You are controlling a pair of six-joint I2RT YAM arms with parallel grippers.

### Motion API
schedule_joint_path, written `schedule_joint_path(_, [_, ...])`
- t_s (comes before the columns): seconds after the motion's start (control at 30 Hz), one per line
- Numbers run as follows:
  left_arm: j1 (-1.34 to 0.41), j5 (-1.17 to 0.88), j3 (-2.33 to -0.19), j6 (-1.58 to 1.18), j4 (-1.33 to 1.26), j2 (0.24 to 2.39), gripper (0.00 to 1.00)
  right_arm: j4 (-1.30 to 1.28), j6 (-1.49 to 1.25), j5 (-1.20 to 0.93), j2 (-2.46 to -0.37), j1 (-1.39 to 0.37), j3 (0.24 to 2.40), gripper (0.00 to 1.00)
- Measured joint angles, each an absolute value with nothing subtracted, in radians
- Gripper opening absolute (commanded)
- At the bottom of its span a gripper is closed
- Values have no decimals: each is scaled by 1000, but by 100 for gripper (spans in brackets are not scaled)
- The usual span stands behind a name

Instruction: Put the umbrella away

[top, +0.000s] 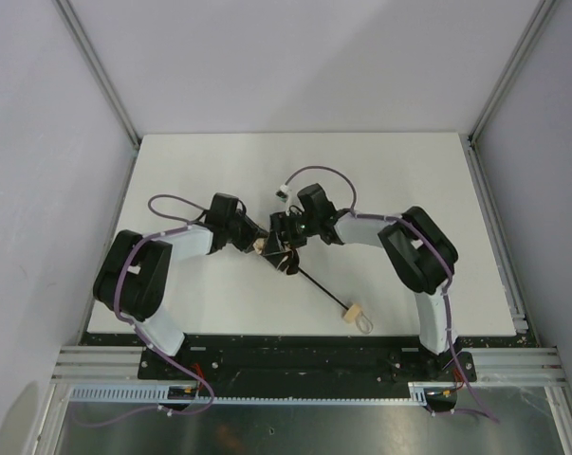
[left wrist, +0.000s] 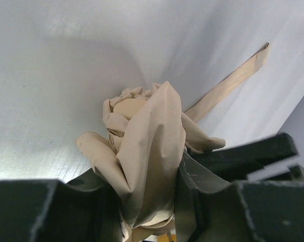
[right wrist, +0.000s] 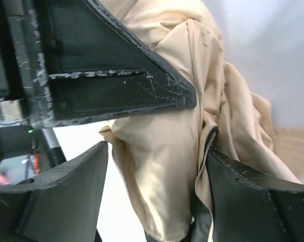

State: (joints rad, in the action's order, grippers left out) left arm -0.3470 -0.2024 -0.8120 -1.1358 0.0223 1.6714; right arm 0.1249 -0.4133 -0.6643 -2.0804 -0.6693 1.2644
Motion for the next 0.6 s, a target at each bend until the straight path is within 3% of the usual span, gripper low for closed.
schedule_joint_path(0.27, [-351,-185,-860,-1135,157,1671,0,-53,-191,-180,-1889,-807,1253,77])
schedule_joint_path(0.6, [-351,-183,-899,-1136,266,1682,0,-4,4,293,-1964,-1061,1253,69])
